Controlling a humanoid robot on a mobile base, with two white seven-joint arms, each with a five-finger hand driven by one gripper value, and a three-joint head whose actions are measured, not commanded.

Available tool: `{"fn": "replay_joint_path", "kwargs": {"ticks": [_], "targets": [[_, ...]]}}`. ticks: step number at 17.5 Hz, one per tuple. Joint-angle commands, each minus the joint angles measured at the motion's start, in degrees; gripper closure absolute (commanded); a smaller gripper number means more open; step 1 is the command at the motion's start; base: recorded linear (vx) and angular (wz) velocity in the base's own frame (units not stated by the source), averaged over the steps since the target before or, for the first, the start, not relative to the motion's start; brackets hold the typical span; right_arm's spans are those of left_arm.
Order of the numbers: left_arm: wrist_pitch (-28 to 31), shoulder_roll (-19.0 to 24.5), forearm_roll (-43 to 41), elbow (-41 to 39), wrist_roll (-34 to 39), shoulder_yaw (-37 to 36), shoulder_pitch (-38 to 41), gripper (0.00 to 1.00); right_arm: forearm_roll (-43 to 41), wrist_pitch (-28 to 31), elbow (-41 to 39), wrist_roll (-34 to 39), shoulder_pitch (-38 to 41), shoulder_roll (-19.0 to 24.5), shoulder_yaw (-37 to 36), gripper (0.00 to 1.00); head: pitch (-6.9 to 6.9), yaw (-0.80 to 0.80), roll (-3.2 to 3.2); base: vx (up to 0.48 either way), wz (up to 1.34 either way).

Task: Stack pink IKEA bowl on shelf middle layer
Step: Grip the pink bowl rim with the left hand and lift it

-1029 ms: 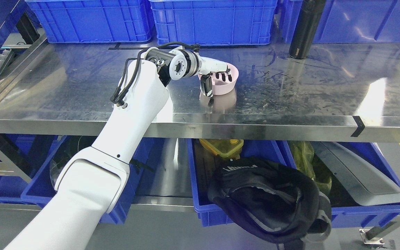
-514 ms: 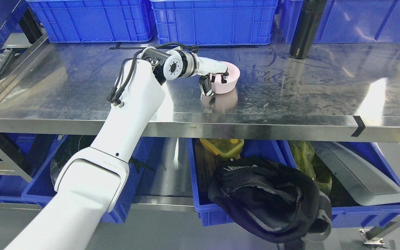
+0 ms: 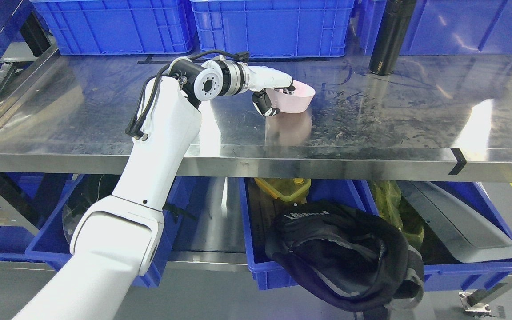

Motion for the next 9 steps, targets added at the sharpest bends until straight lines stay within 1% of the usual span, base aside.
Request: {"fn": "replay_joint_path", "kwargs": {"ticks": [1, 3, 4, 8, 9], "targets": [[-1.34, 0.96, 0.12, -14.46, -0.64, 9.52, 4.45, 0.99, 0.01, -0.02, -1.0, -0.04, 1.32, -1.0, 0.0, 0.0, 0.0, 0.0, 0.0, 0.0, 0.0], [-1.77, 0.96, 0.29, -18.93, -0.64, 11.97, 5.24, 0.99, 0.01, -0.02, -1.0, -0.04, 1.32, -1.0, 0.0, 0.0, 0.0, 0.0, 0.0, 0.0, 0.0], [-3.17, 0.96, 0.38, -20.7, -0.73, 13.38, 6.03, 0.99, 0.01, -0.02, -1.0, -0.04, 1.32, -1.0, 0.0, 0.0, 0.0, 0.0, 0.0, 0.0, 0.0], [-15.72, 0.96, 0.65, -26.69, -0.82, 21.11, 8.67, 0.99, 0.01, -0.02, -1.0, -0.04, 1.32, -1.0, 0.0, 0.0, 0.0, 0.0, 0.0, 0.0, 0.0], [-17.67, 0.96, 0.65, -27.83, -0.82, 22.26, 9.02, 0.99, 0.01, -0.02, -1.0, -0.04, 1.32, -1.0, 0.0, 0.0, 0.0, 0.0, 0.0, 0.0, 0.0]]}}
